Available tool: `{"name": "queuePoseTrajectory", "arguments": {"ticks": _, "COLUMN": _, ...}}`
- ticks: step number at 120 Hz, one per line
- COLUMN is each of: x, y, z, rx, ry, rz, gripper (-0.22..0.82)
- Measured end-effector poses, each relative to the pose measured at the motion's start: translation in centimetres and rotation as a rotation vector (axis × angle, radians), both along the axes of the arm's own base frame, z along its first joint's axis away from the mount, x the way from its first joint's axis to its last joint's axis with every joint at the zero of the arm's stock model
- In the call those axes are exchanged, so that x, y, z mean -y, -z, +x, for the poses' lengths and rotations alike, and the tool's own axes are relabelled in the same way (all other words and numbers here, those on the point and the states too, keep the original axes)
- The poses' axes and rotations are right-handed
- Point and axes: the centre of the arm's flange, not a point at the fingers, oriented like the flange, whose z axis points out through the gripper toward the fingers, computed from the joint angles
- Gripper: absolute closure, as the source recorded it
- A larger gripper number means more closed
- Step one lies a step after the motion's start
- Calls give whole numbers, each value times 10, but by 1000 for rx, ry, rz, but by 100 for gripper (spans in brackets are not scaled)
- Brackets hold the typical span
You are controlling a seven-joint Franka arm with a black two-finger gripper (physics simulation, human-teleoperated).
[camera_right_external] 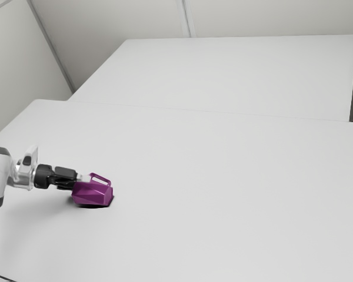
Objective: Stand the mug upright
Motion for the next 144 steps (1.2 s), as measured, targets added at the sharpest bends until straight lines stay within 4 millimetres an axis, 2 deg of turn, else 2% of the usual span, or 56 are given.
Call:
{"name": "queuePoseTrajectory", "arguments": {"ticks": 9, "x": 0, "y": -1, "z": 0, "rx": 21, "ry": 2, "rz": 5, "gripper": 51}}
{"name": "queuePoseTrajectory", "arguments": {"ticks": 20, "x": 0, "y": -2, "z": 1, "rx": 44, "ry": 7, "rz": 11, "gripper": 62}}
{"name": "queuePoseTrajectory", "arguments": {"ticks": 31, "x": 1, "y": -4, "z": 2, "rx": 68, "ry": 10, "rz": 14, "gripper": 69}}
{"name": "queuePoseTrajectory", "arguments": {"ticks": 46, "x": 2, "y": -11, "z": 4, "rx": 102, "ry": 17, "rz": 22, "gripper": 73}}
{"name": "queuePoseTrajectory", "arguments": {"ticks": 55, "x": 8, "y": -28, "z": 13, "rx": 149, "ry": 36, "rz": 35, "gripper": 75}}
{"name": "queuePoseTrajectory", "arguments": {"ticks": 62, "x": 14, "y": -51, "z": 30, "rx": 201, "ry": 66, "rz": 60, "gripper": 76}}
{"name": "queuePoseTrajectory", "arguments": {"ticks": 69, "x": 27, "y": -84, "z": 60, "rx": 265, "ry": 131, "rz": 118, "gripper": 77}}
{"name": "queuePoseTrajectory", "arguments": {"ticks": 75, "x": 50, "y": -103, "z": 86, "rx": 289, "ry": 210, "rz": 203, "gripper": 77}}
{"name": "queuePoseTrajectory", "arguments": {"ticks": 83, "x": 85, "y": -112, "z": 107, "rx": 261, "ry": 319, "rz": 326, "gripper": 77}}
{"name": "queuePoseTrajectory", "arguments": {"ticks": 94, "x": 119, "y": -121, "z": 120, "rx": 180, "ry": 438, "rz": 524, "gripper": 77}}
{"name": "queuePoseTrajectory", "arguments": {"ticks": 114, "x": 169, "y": -154, "z": 128, "rx": 73, "ry": 504, "rz": 850, "gripper": 78}}
{"name": "queuePoseTrajectory", "arguments": {"ticks": 126, "x": 198, "y": -153, "z": 119, "rx": 10, "ry": 452, "rz": 944, "gripper": 78}}
{"name": "queuePoseTrajectory", "arguments": {"ticks": 134, "x": 199, "y": -148, "z": 114, "rx": -43, "ry": 371, "rz": 968, "gripper": 78}}
{"name": "queuePoseTrajectory", "arguments": {"ticks": 144, "x": 182, "y": -135, "z": 99, "rx": -131, "ry": 238, "rz": 972, "gripper": 78}}
